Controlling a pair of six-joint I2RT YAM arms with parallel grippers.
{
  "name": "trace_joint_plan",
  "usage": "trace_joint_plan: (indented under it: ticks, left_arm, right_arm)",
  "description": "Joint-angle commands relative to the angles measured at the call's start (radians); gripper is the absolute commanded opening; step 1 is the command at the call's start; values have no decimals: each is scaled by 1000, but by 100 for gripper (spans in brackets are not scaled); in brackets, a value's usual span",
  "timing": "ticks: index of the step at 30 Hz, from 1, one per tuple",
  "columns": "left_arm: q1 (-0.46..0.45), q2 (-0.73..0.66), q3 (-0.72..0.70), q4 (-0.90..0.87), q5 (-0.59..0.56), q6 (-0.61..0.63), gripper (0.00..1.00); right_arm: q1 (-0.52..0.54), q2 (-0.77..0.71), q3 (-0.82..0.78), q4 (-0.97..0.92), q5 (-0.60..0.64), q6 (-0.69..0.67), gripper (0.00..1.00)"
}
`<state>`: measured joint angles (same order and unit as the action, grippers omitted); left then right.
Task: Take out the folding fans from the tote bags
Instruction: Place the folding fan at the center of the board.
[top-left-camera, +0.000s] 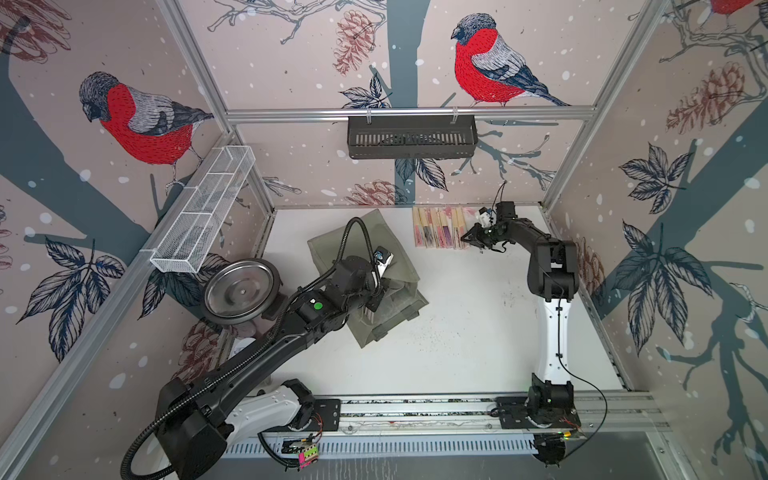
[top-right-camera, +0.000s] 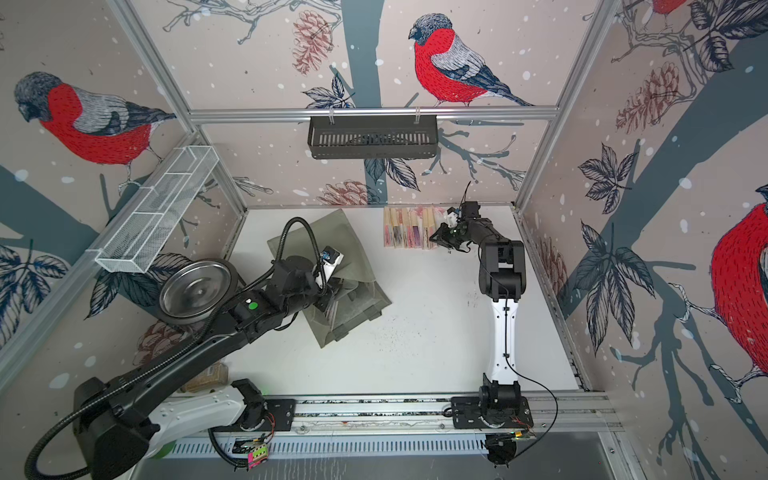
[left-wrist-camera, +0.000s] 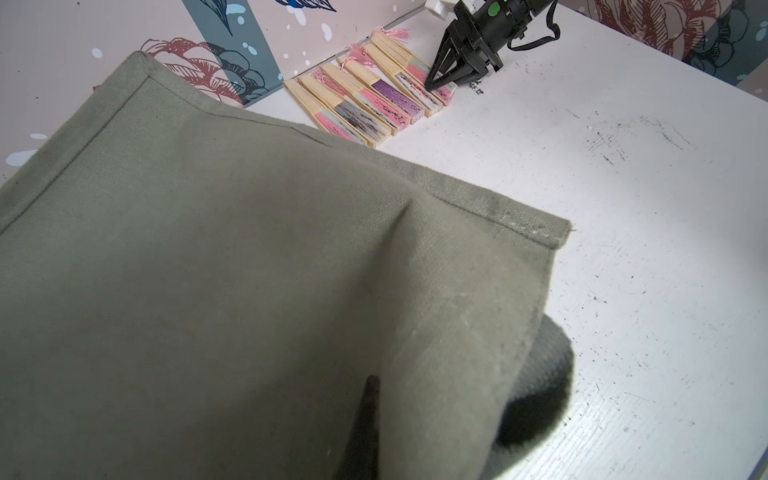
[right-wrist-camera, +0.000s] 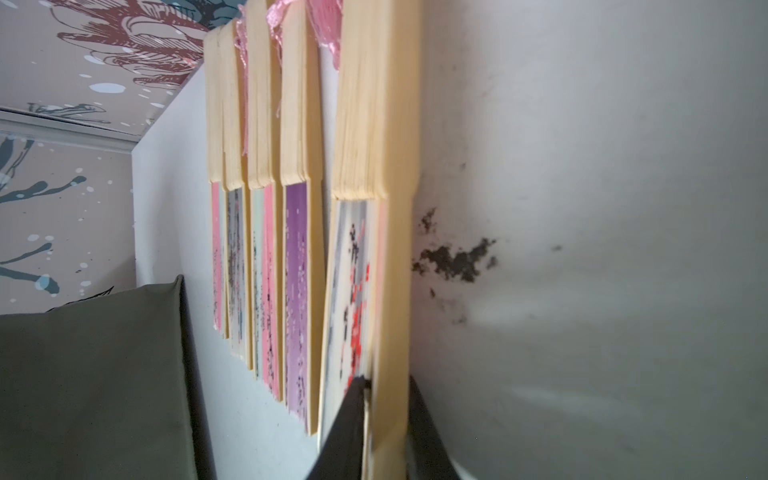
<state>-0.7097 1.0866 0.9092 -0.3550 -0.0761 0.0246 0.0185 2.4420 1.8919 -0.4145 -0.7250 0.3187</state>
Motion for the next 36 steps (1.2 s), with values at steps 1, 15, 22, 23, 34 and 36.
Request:
trace_joint_plan:
  ticks: [1, 15, 22, 23, 34, 36]
  left_arm:
    - [-2, -1, 2, 25, -7, 0, 0]
    - [-4, -1, 2, 23, -13, 1, 0]
    - [-4, 1, 2, 23, -16, 1, 0]
    - [-4, 2, 3, 23, -16, 1, 0]
    - [-4, -4, 4, 20, -21, 3, 0]
    - [-4, -4, 2, 22, -28, 2, 0]
  right_arm:
    - [-4, 3, -8, -49, 41, 14, 28]
    - [-30, -155, -117, -11, 205, 41, 45]
    - [-16, -426, -457, 222, 197, 136, 43]
    - [-8, -477, -526, 267, 199, 155, 42]
    - [183, -959, -1162, 613, 235, 362, 41]
    - [249, -1038, -1235, 612, 281, 372, 41]
